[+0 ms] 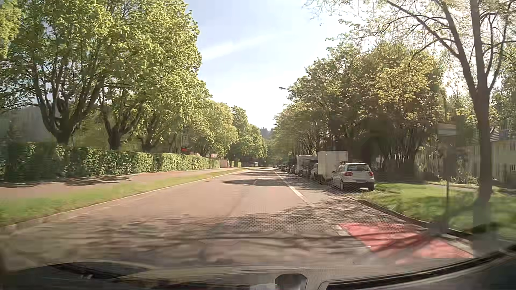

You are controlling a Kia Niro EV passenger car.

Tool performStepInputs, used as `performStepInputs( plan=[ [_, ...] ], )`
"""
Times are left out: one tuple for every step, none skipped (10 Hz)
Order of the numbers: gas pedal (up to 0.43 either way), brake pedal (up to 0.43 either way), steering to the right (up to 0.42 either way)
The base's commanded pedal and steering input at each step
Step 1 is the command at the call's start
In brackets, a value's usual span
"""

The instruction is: Follow the waypoints while adhering to traffic rules and regulations

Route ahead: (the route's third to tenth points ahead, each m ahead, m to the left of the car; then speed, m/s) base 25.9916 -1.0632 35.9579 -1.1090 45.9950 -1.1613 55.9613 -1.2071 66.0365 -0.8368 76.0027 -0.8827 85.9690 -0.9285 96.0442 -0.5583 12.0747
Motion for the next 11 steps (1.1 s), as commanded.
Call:
performStepInputs(
  plan=[
    [0.157,0.000,-0.004],
    [0.157,0.000,-0.003],
    [0.157,0.000,-0.001],
    [0.157,0.000,0.001],
    [0.157,0.000,0.002],
    [0.157,0.000,0.002],
    [0.150,0.000,0.003],
    [0.138,0.000,0.004],
    [0.138,0.000,0.004],
    [0.138,0.000,0.003],
    [0.138,0.000,0.003]
  ],
)
